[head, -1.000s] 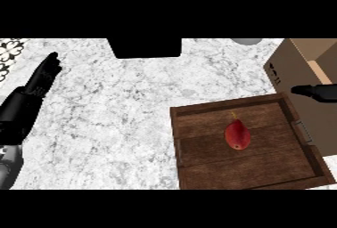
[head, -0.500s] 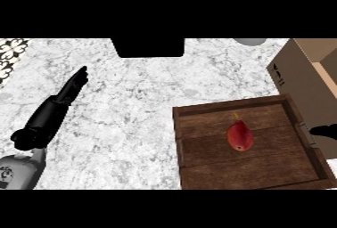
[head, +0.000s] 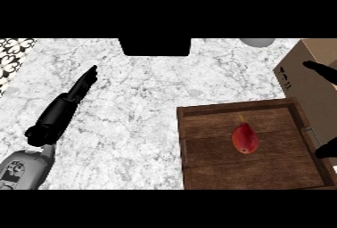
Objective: Pick the pear from the tray and place it in the cardboard box
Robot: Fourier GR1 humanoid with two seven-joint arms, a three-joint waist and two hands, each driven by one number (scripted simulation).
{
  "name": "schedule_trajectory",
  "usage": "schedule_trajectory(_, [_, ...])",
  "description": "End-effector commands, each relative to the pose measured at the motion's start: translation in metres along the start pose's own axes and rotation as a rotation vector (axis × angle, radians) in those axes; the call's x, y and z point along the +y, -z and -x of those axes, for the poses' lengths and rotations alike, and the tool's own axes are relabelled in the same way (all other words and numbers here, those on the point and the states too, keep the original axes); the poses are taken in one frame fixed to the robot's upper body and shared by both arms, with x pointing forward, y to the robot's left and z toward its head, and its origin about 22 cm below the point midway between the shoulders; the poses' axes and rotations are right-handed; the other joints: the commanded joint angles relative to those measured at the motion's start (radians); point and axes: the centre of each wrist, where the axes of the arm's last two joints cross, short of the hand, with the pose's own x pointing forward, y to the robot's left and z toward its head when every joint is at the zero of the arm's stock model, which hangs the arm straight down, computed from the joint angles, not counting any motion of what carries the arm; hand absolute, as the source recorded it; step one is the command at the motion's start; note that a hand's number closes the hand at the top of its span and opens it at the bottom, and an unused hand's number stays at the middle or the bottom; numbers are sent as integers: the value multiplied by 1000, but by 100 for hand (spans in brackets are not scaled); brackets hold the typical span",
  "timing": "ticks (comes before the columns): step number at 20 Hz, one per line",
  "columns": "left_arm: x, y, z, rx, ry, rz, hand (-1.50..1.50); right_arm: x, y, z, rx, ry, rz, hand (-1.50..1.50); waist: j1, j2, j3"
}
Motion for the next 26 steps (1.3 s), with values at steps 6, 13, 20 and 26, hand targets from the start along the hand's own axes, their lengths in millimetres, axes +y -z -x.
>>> schedule_trajectory(6, [1,9,-4,-4,7,6,0,13,30,-69,129,-249,-241,-150,23,2,1])
schedule_trajectory(13, [-5,9,5,2,11,5,0,51,51,-111,200,-250,-334,-150,3,-1,1])
schedule_trajectory(20, [13,-1,12,4,-6,-16,0,48,63,-118,242,-222,-370,-150,-5,-4,1])
schedule_trajectory(26, [11,2,11,-1,12,-22,0,87,56,-118,273,-309,-344,-150,-14,-6,2])
